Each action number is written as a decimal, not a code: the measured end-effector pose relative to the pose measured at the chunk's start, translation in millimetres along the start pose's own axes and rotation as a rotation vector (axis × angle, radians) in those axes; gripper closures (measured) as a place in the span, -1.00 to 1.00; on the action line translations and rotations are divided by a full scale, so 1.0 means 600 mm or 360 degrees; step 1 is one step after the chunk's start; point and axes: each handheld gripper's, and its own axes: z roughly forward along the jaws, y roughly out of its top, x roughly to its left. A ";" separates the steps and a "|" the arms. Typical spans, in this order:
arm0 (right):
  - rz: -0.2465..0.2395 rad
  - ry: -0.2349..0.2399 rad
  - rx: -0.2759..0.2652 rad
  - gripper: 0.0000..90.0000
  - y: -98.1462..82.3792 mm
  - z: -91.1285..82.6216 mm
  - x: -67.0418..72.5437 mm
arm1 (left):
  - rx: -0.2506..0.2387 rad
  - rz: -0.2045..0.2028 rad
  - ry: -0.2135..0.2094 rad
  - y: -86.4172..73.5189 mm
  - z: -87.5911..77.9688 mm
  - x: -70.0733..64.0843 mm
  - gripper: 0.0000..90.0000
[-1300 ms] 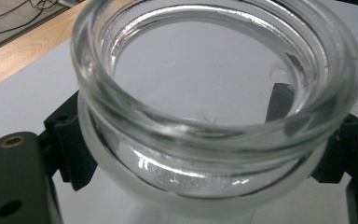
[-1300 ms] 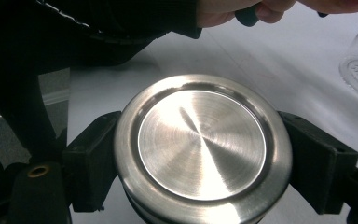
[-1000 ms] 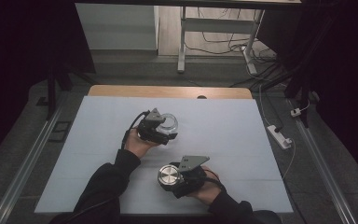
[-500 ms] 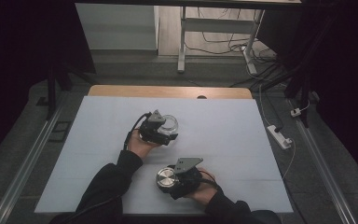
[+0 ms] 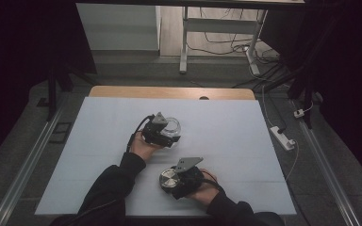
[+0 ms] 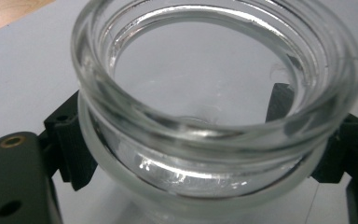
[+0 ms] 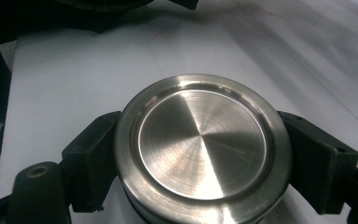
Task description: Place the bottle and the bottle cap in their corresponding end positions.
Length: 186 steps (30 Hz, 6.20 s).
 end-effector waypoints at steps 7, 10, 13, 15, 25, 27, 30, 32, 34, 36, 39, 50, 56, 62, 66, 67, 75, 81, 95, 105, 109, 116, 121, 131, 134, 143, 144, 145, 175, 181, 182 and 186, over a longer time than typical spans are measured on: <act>-0.0012 -0.0017 0.0064 -0.60 0.002 0.006 0.001 | -0.0003 0.0003 -0.0001 -0.002 0.000 0.000 -0.67; -0.0043 -0.0033 0.0075 -0.60 0.002 0.007 0.003 | -0.0008 0.0017 0.0004 -0.004 0.000 -0.001 -0.67; -0.0067 -0.0053 0.0093 -0.60 0.003 0.008 0.006 | -0.0030 0.0010 0.0003 -0.007 0.000 0.000 -0.67; -0.0074 -0.0057 0.0097 -0.60 0.003 0.009 0.007 | -0.0037 0.0009 0.0004 -0.008 0.000 -0.001 -0.67; -0.0072 -0.0059 0.0107 -0.64 0.004 0.009 0.007 | -0.0025 0.0007 -0.0017 -0.007 0.000 0.002 -0.68; -0.0060 -0.0056 0.0106 -0.66 0.005 0.010 0.008 | -0.0022 0.0006 -0.0016 -0.006 0.000 0.002 -0.68; -0.0029 -0.0046 0.0107 -0.70 0.006 0.010 0.008 | -0.0013 0.0007 -0.0015 -0.005 0.000 0.002 -0.69; -0.0037 -0.0047 0.0108 -0.72 0.006 0.011 0.008 | -0.0009 0.0008 -0.0017 -0.005 0.000 0.002 -0.70; -0.0035 -0.0047 0.0109 -0.73 0.006 0.011 0.008 | -0.0007 0.0005 -0.0020 -0.004 0.000 0.002 -0.71; -0.0007 -0.0049 0.0109 -0.77 0.007 0.011 0.009 | -0.0011 0.0000 -0.0027 -0.004 0.000 0.002 -0.73; -0.0008 -0.0053 0.0103 -0.79 0.007 0.010 0.008 | -0.0017 -0.0009 -0.0045 -0.004 0.000 0.003 -0.75; 0.0017 -0.0053 0.0062 -0.90 0.011 0.003 0.006 | -0.0025 -0.0019 -0.0105 0.002 -0.003 0.006 -0.98; 0.0072 -0.0022 0.0030 -1.00 0.016 -0.004 0.005 | -0.0033 -0.0054 -0.0128 0.003 -0.014 0.013 -1.00; 0.0100 -0.0013 -0.0002 -1.00 0.019 -0.009 0.003 | -0.0031 -0.0066 -0.0113 0.003 -0.027 0.016 -1.00; 0.0097 0.0001 -0.0012 -1.00 0.022 -0.012 0.005 | -0.0054 -0.0103 -0.0126 0.003 -0.038 0.018 -1.00; 0.0091 0.0000 -0.0013 -1.00 0.022 -0.012 0.006 | -0.0053 -0.0102 -0.0124 0.003 -0.040 0.018 -1.00; 0.0083 -0.0017 -0.0041 -1.00 0.027 -0.018 0.009 | -0.0048 -0.0094 -0.0118 -0.003 -0.057 0.016 -1.00; 0.0062 -0.0033 -0.0053 -1.00 0.030 -0.024 0.009 | -0.0056 -0.0081 -0.0125 -0.005 -0.067 0.013 -1.00; 0.0041 -0.0103 -0.0099 -1.00 0.030 -0.051 0.000 | -0.0067 -0.0091 -0.0148 -0.012 -0.085 0.003 -1.00; 0.0051 -0.0151 -0.0110 -1.00 0.026 -0.065 -0.007 | -0.0020 -0.0042 -0.0124 -0.017 -0.097 -0.011 -1.00; 0.0048 -0.0170 -0.0110 -1.00 0.026 -0.068 -0.009 | -0.0025 -0.0049 -0.0134 -0.022 -0.106 -0.015 -1.00; 0.0063 -0.0191 -0.0120 -1.00 0.024 -0.075 -0.014 | -0.0025 -0.0055 -0.0154 -0.028 -0.122 -0.021 -1.00; 0.0086 -0.0208 -0.0118 -1.00 0.022 -0.078 -0.017 | -0.0014 -0.0056 -0.0174 -0.033 -0.129 -0.025 -1.00; 0.0114 -0.0245 -0.0130 -1.00 0.020 -0.090 -0.022 | -0.0028 -0.0082 -0.0193 -0.041 -0.150 -0.034 -1.00; 0.0132 -0.0253 -0.0137 -1.00 0.018 -0.095 -0.026 | -0.0023 -0.0085 -0.0202 -0.046 -0.156 -0.038 -1.00; 0.0160 -0.0290 -0.0156 -1.00 0.016 -0.113 -0.032 | -0.0014 -0.0092 -0.0203 -0.060 -0.184 -0.055 -1.00; 0.0165 -0.0296 -0.0156 -1.00 0.016 -0.115 -0.032 | -0.0020 -0.0096 -0.0206 -0.061 -0.188 -0.057 -1.00; 0.0167 -0.0302 -0.0157 -1.00 0.015 -0.117 -0.032 | -0.0025 -0.0097 -0.0208 -0.062 -0.191 -0.058 -1.00; 0.0221 -0.0439 -0.0163 -1.00 -0.017 -0.175 -0.025 | -0.0050 -0.0241 -0.0103 -0.153 -0.286 -0.086 -1.00; 0.0247 -0.0483 -0.0166 -1.00 -0.030 -0.191 -0.026 | -0.0050 -0.0275 -0.0060 -0.174 -0.304 -0.088 -1.00; 0.0255 -0.0487 -0.0165 -1.00 -0.032 -0.194 -0.026 | -0.0053 -0.0284 -0.0053 -0.178 -0.307 -0.089 -1.00; 0.0276 -0.0515 -0.0160 -1.00 -0.043 -0.204 -0.026 | -0.0053 -0.0309 -0.0026 -0.193 -0.319 -0.090 -1.00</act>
